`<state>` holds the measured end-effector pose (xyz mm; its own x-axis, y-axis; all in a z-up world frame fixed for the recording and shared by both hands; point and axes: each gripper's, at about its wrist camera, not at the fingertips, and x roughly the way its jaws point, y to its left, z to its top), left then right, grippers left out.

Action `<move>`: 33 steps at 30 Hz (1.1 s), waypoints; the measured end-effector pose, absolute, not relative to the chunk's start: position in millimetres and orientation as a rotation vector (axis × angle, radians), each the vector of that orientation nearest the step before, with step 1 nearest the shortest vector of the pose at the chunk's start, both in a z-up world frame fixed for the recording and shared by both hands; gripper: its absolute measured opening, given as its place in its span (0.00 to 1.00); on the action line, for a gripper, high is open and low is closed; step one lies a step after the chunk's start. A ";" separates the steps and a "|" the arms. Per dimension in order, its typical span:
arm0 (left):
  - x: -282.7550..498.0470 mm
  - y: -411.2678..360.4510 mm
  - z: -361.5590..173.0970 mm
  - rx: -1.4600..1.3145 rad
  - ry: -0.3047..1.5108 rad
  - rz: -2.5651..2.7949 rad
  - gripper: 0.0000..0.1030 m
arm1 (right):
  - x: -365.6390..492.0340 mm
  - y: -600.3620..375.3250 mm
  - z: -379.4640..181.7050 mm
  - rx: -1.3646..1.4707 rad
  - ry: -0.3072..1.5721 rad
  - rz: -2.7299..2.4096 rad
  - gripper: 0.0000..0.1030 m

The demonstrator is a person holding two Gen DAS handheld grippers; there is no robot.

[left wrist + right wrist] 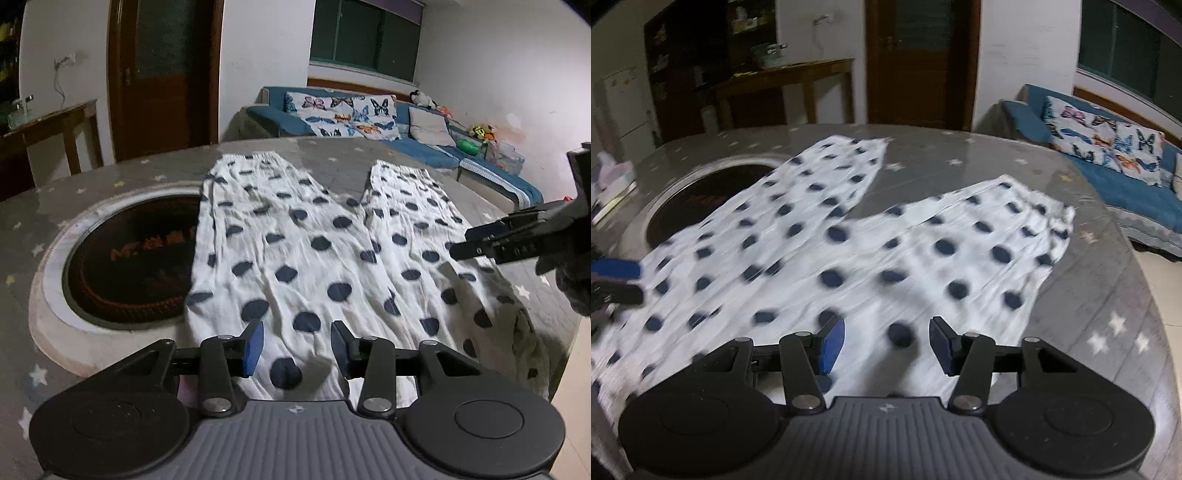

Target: Fold clothes

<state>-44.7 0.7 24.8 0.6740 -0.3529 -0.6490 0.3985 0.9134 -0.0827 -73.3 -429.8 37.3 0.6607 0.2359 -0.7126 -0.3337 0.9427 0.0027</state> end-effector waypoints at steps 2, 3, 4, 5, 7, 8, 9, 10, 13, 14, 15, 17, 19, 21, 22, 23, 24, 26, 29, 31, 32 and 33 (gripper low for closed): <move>-44.8 0.9 18.8 0.068 0.730 -0.426 0.43 | -82.0 -422.7 33.5 -0.157 0.793 0.329 0.50; -44.6 1.8 16.8 0.067 0.734 -0.425 0.43 | -85.0 -420.5 31.1 -0.164 0.799 0.328 0.50; -44.4 2.6 14.8 0.065 0.737 -0.425 0.43 | -87.6 -419.0 28.7 -0.170 0.804 0.327 0.50; -44.3 3.5 13.1 0.063 0.740 -0.424 0.44 | -89.9 -418.0 27.5 -0.173 0.804 0.323 0.51; -44.7 4.4 14.6 0.056 0.736 -0.420 0.45 | -91.9 -419.0 28.7 -0.165 0.797 0.307 0.51; -44.8 4.7 15.9 0.052 0.733 -0.418 0.46 | -93.1 -419.7 30.0 -0.156 0.791 0.299 0.51; -45.3 4.9 17.4 0.047 0.726 -0.419 0.46 | -94.1 -420.2 31.3 -0.149 0.784 0.290 0.51; -45.6 5.1 18.9 0.042 0.719 -0.420 0.48 | -94.4 -420.2 32.0 -0.141 0.780 0.282 0.51; -43.9 2.6 20.5 0.033 0.714 -0.421 0.58 | -93.6 -418.8 32.1 -0.119 0.777 0.262 0.58; -42.7 1.3 20.0 0.032 0.715 -0.421 0.61 | -93.2 -418.2 31.7 -0.112 0.778 0.256 0.60; -41.5 0.1 19.3 0.030 0.717 -0.420 0.63 | -92.5 -417.2 30.1 -0.108 0.784 0.250 0.61; -39.1 -2.0 15.9 0.027 0.721 -0.423 0.66 | -90.6 -414.3 25.6 -0.100 0.800 0.235 0.61; -37.3 -2.4 13.2 0.019 0.721 -0.436 0.68 | -89.0 -411.8 22.7 -0.094 0.809 0.219 0.64; -35.5 -1.9 11.5 0.008 0.721 -0.446 0.73 | -88.1 -409.6 23.1 -0.093 0.810 0.206 0.64; -34.7 -1.7 10.9 0.003 0.722 -0.450 0.77 | -88.0 -408.2 24.2 -0.092 0.808 0.196 0.64; -34.0 -1.4 10.3 -0.003 0.722 -0.456 0.79 | -87.8 -406.8 25.3 -0.091 0.805 0.186 0.64; -34.3 -1.3 10.2 -0.008 0.719 -0.464 0.81 | -87.6 -405.4 26.4 -0.090 0.803 0.176 0.64; -34.3 -1.5 9.4 -0.014 0.718 -0.479 0.89 | -87.6 -402.1 29.0 -0.074 0.799 0.160 0.64; -34.9 -1.8 8.2 -0.015 0.717 -0.498 0.93 | -86.6 -394.3 29.4 -0.058 0.810 0.154 0.65; -35.5 -1.4 7.6 -0.019 0.719 -0.512 0.96 | -85.7 -388.1 26.7 -0.058 0.827 0.146 0.66; -35.6 -1.2 7.3 -0.021 0.721 -0.521 0.98 | -85.4 -385.6 24.8 -0.055 0.836 0.144 0.67; -36.0 -0.9 7.1 -0.026 0.722 -0.529 1.00 | -85.4 -383.6 23.3 -0.054 0.839 0.138 0.73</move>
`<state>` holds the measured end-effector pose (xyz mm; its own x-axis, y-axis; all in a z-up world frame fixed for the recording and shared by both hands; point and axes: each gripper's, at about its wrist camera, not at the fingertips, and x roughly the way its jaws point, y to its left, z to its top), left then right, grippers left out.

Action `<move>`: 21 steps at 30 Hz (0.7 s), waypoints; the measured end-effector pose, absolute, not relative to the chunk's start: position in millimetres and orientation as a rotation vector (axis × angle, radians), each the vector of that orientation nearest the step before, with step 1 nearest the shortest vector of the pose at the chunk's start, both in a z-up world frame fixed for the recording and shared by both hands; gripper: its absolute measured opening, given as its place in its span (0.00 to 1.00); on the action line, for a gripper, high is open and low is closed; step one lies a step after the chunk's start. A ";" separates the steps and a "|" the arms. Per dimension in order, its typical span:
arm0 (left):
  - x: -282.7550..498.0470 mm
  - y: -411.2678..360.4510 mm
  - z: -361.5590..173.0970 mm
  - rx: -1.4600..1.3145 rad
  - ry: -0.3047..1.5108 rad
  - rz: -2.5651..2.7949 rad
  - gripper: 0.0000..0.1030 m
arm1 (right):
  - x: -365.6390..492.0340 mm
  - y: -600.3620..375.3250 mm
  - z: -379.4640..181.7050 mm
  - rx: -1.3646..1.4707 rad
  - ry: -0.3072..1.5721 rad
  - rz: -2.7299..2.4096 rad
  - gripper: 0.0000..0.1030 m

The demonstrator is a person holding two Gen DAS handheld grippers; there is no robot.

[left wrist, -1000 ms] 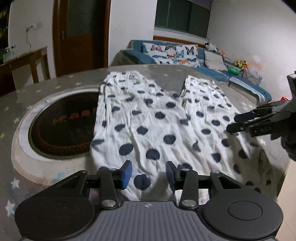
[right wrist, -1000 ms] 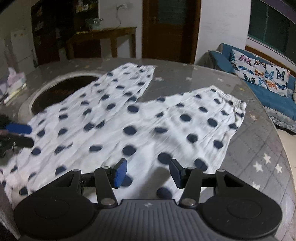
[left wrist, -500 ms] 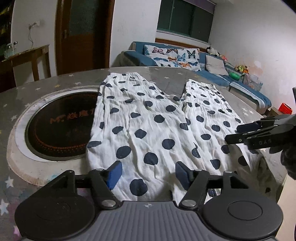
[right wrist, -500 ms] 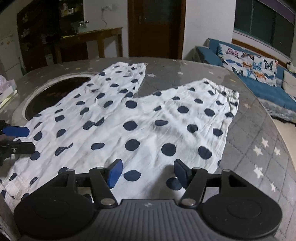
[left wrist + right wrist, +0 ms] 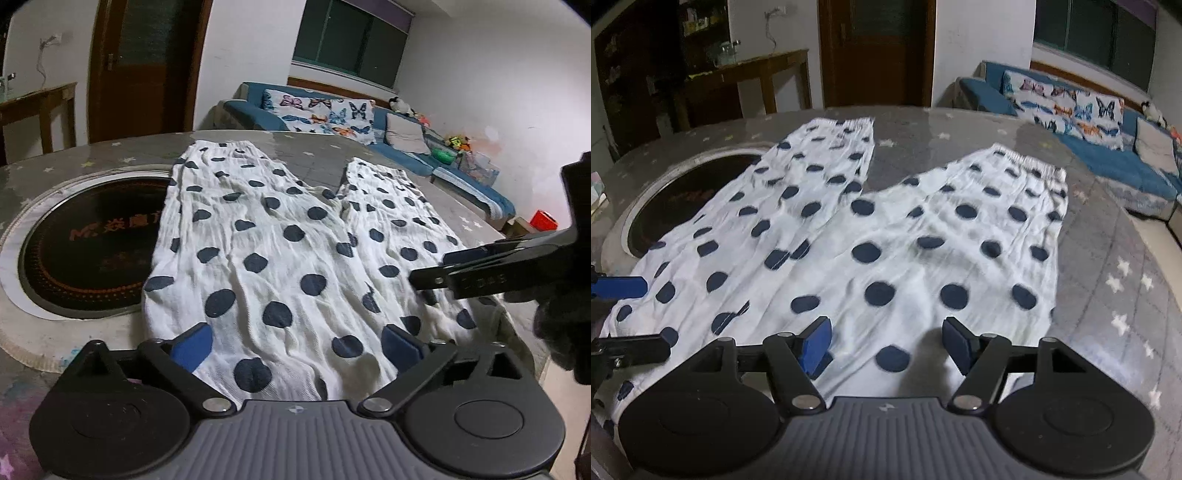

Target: Fold clothes

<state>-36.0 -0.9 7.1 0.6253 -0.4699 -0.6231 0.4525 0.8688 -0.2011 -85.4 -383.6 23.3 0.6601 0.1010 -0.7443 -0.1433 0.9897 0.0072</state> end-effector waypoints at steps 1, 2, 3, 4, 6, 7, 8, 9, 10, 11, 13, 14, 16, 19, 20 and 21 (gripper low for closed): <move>-36.4 -0.4 7.0 -0.031 0.724 -0.536 1.00 | -85.6 -382.0 22.6 -0.054 0.837 0.131 0.76; -36.8 0.4 7.0 -0.034 0.726 -0.543 1.00 | -85.5 -380.6 22.3 -0.053 0.837 0.123 0.76; -37.0 1.2 7.0 -0.038 0.727 -0.548 1.00 | -85.2 -379.5 22.3 -0.052 0.839 0.114 0.77; -37.1 2.0 7.0 -0.041 0.728 -0.553 1.00 | -84.9 -378.1 23.2 -0.051 0.841 0.104 0.77; -37.4 3.6 7.0 -0.045 0.727 -0.559 1.00 | -85.0 -374.4 26.3 -0.052 0.843 0.087 0.77; -37.6 4.6 6.6 -0.048 0.725 -0.562 1.00 | -86.3 -371.2 28.7 -0.055 0.841 0.084 0.77; -37.7 5.5 6.2 -0.050 0.723 -0.563 1.00 | -88.7 -367.2 31.3 -0.060 0.838 0.086 0.77; -38.2 5.9 5.9 -0.051 0.720 -0.564 1.00 | -91.6 -363.1 34.0 -0.064 0.836 0.092 0.77; -38.9 5.9 5.8 -0.049 0.718 -0.565 1.00 | -94.7 -359.0 36.3 -0.067 0.834 0.099 0.77; -39.6 5.9 5.6 -0.048 0.716 -0.566 1.00 | -98.2 -355.2 37.6 -0.067 0.836 0.108 0.77; -41.4 5.9 5.2 -0.044 0.711 -0.566 1.00 | -105.1 -347.9 38.0 -0.068 0.846 0.129 0.78; -42.6 5.9 5.0 -0.039 0.708 -0.565 1.00 | -108.5 -344.6 36.7 -0.074 0.853 0.137 0.78; -44.9 5.8 4.6 -0.031 0.701 -0.564 1.00 | -115.1 -338.8 33.5 -0.083 0.868 0.151 0.78; -47.6 6.3 4.9 -0.027 0.699 -0.564 1.00 | -124.4 -333.2 28.2 -0.103 0.889 0.166 0.78; -48.5 6.6 4.7 -0.027 0.699 -0.564 1.00 | -128.1 -331.6 27.1 -0.114 0.889 0.170 0.78; -49.7 6.9 4.6 -0.025 0.696 -0.564 1.00 | -131.8 -330.3 26.9 -0.123 0.886 0.175 0.79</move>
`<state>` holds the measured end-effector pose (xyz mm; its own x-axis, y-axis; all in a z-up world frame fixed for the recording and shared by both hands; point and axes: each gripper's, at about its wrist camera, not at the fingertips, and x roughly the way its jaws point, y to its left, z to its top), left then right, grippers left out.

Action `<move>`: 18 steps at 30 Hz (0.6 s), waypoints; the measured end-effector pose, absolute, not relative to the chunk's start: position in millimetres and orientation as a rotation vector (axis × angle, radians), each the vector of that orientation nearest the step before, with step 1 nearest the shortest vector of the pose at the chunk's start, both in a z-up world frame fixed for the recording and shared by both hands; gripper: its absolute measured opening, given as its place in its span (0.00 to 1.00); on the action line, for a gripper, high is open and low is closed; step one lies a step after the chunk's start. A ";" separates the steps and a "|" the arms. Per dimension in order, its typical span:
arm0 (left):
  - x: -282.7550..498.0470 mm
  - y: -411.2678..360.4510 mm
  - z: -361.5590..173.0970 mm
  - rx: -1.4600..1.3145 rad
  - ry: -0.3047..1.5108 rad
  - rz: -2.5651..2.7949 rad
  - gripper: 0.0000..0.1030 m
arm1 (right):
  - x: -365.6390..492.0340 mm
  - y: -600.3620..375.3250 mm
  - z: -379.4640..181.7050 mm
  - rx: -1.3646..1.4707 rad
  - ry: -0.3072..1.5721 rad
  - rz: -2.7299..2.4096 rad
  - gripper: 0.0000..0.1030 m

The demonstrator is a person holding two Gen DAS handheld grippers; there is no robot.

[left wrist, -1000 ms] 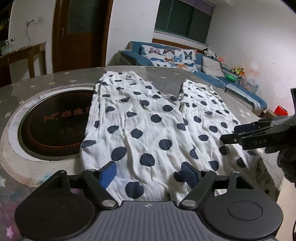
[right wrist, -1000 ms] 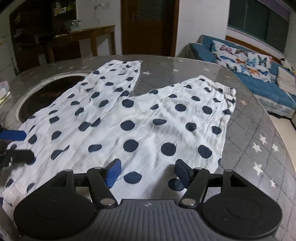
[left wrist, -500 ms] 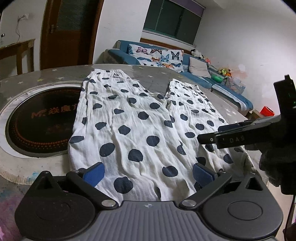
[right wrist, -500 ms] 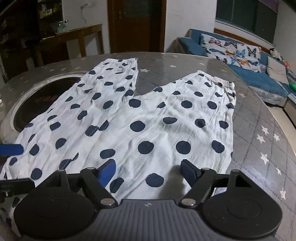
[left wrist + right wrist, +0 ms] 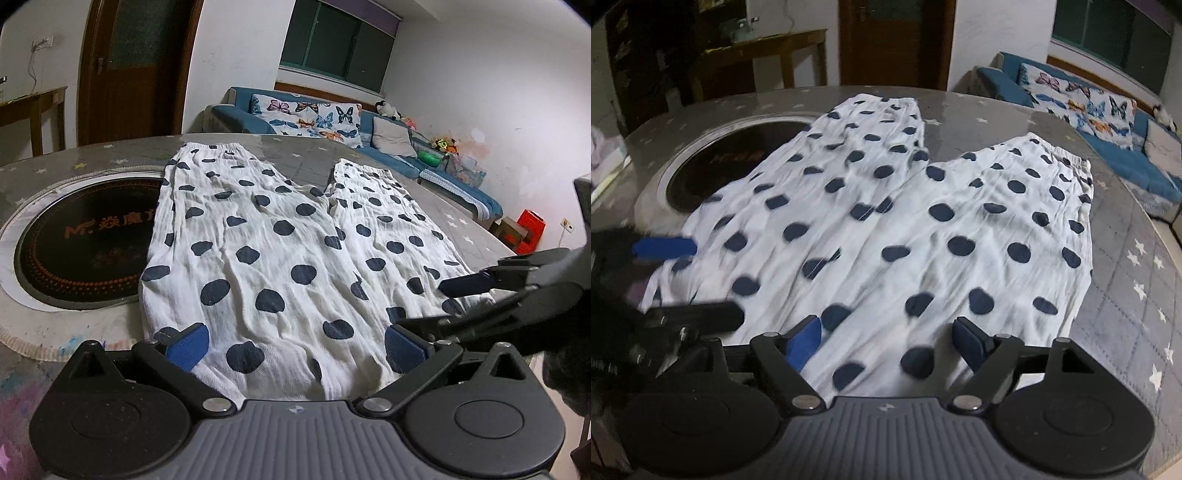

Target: Fold clothes

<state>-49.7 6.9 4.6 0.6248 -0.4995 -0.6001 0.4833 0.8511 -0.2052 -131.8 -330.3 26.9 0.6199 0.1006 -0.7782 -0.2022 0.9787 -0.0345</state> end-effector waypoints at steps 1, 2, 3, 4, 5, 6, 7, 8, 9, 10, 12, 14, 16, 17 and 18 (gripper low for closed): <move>-50.7 7.3 4.3 -0.023 0.693 -0.564 1.00 | -135.3 -328.9 26.8 -0.131 0.884 0.178 0.81; -51.7 7.5 4.1 -0.020 0.689 -0.563 1.00 | -138.5 -327.8 26.6 -0.138 0.881 0.183 0.82; -52.9 7.3 3.7 -0.013 0.686 -0.560 1.00 | -140.8 -327.2 26.1 -0.144 0.878 0.188 0.82; -54.1 7.0 3.4 -0.006 0.683 -0.557 1.00 | -142.1 -326.8 25.5 -0.148 0.875 0.192 0.83; -55.0 6.3 3.3 0.002 0.681 -0.552 1.00 | -143.3 -327.0 25.4 -0.149 0.872 0.196 0.84; -55.9 5.8 3.3 0.008 0.679 -0.548 1.00 | -144.3 -327.8 25.7 -0.146 0.871 0.199 0.84; -56.9 5.1 3.0 0.016 0.676 -0.543 1.00 | -144.9 -328.4 25.9 -0.146 0.871 0.202 0.84; -57.5 4.4 3.1 0.023 0.676 -0.536 1.00 | -145.2 -329.0 26.1 -0.148 0.873 0.207 0.84; -58.1 4.2 3.5 0.027 0.677 -0.529 1.00 | -144.9 -329.4 26.7 -0.150 0.875 0.212 0.84; -58.2 4.4 4.4 0.030 0.678 -0.520 1.00 | -143.9 -329.8 27.6 -0.154 0.880 0.218 0.84; -58.3 5.9 7.5 0.031 0.676 -0.505 1.00 | -141.1 -330.6 31.4 -0.157 0.879 0.234 0.84; -60.2 8.5 15.6 0.021 0.650 -0.499 1.00 | -136.3 -332.6 37.8 -0.153 0.866 0.251 0.84; -62.4 10.3 25.2 0.006 0.612 -0.500 1.00 | -128.1 -335.4 45.9 -0.148 0.843 0.262 0.84; -63.4 10.3 29.2 -0.004 0.593 -0.510 0.99 | -122.6 -337.0 50.1 -0.147 0.831 0.266 0.84; -63.6 9.6 31.9 -0.011 0.578 -0.531 0.99 | -115.0 -338.6 53.5 -0.149 0.820 0.265 0.84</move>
<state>-63.6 9.6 31.9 0.7075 -0.4807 -0.5181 0.4748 0.8663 -0.1552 -115.0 -338.6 53.5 0.6516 0.1752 -0.7381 -0.2897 0.9567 -0.0286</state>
